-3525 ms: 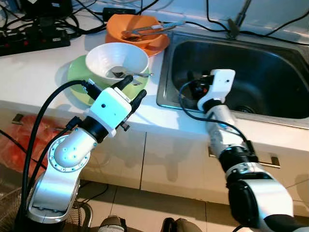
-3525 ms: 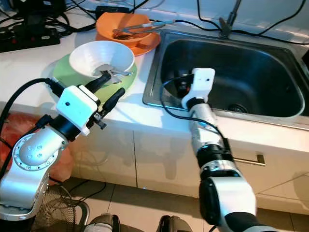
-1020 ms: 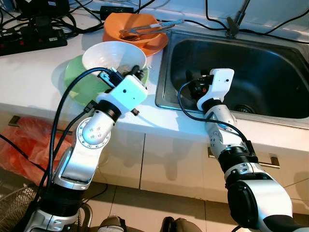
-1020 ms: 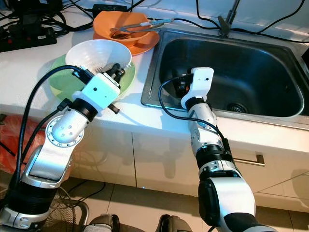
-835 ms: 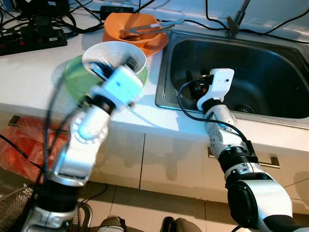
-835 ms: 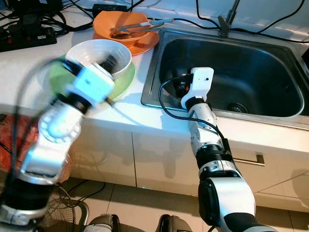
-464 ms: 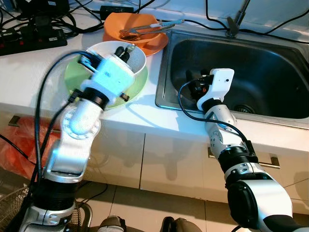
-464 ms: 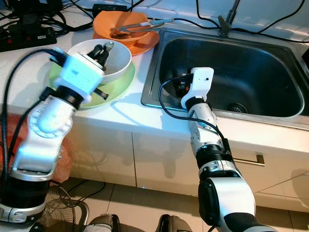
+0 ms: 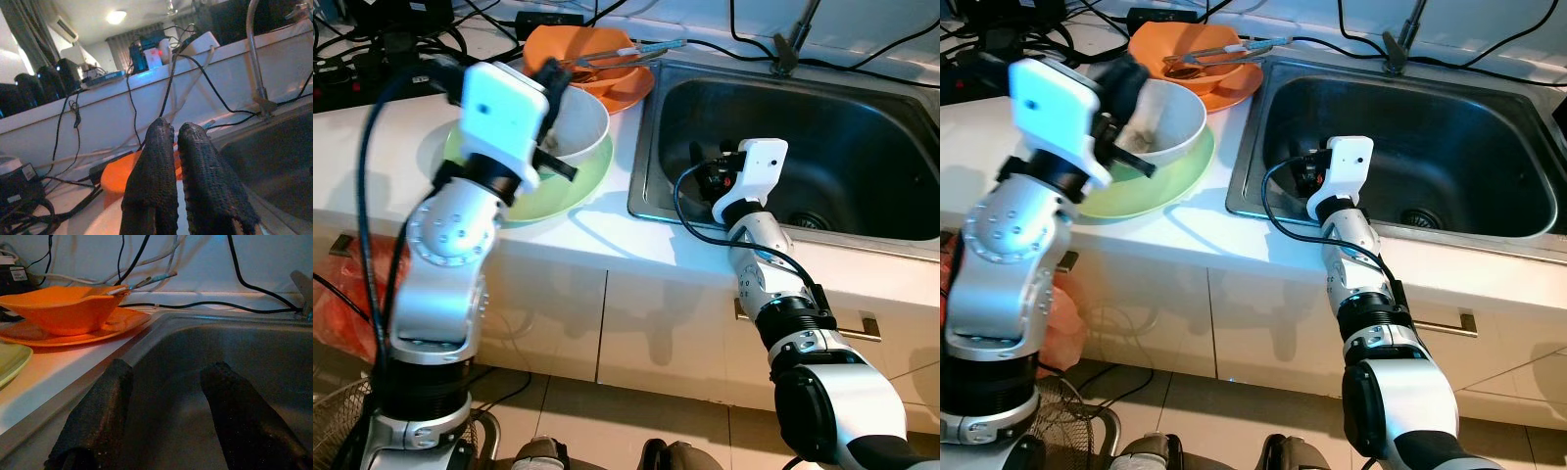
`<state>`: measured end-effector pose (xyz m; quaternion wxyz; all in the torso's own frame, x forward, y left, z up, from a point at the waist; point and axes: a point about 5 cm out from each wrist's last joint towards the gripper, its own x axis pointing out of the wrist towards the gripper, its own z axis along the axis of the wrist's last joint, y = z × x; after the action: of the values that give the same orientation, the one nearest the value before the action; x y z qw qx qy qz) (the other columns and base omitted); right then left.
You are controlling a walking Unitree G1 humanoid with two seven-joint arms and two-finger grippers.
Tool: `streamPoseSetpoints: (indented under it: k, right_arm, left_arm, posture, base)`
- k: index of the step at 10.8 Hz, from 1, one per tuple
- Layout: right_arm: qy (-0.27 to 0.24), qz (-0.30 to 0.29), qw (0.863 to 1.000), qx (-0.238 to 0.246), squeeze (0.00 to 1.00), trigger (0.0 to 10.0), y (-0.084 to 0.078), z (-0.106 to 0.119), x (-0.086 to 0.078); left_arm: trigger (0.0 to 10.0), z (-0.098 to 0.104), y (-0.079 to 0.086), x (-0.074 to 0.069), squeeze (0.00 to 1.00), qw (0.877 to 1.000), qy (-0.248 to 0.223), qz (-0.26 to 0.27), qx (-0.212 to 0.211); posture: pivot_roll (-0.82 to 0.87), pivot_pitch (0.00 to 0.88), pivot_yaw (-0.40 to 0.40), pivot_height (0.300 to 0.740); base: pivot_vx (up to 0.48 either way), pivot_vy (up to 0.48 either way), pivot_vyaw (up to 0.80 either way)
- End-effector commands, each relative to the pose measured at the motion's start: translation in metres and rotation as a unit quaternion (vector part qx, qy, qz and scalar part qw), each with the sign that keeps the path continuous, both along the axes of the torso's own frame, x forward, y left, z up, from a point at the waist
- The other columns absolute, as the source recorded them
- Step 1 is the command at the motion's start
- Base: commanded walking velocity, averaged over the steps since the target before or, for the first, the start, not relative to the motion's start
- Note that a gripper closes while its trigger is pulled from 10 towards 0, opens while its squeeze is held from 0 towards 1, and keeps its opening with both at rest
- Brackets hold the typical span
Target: Kitchen organization
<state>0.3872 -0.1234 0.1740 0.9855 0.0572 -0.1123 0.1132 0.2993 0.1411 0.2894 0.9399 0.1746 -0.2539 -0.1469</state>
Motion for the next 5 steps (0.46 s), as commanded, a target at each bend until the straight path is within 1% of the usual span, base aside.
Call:
streamPoseSetpoints:
  k: [1, 5]
  right_arm:
    - [0.045, -0.001, 0.999, 0.006, 0.0, 10.0, -0.0009, -0.0208, -0.0039]
    - [0.047, -0.001, 0.999, 0.007, 0.0, 10.0, -0.0005, -0.0219, -0.0042]
  left_arm:
    - [10.0, 0.0106, -0.0024, -0.0033, 0.0, 1.0, -0.018, -0.01, 0.0]
    - [10.0, 0.0186, -0.0009, -0.0039, 0.0, 0.999, -0.03, -0.008, -0.007]
  posture:
    - [0.16, 0.148, -0.076, 0.74]
    - [0.16, 0.15, -0.077, 0.74]
  base:
    - [0.0, 0.0, 0.0]
    - [0.0, 0.0, 0.0]
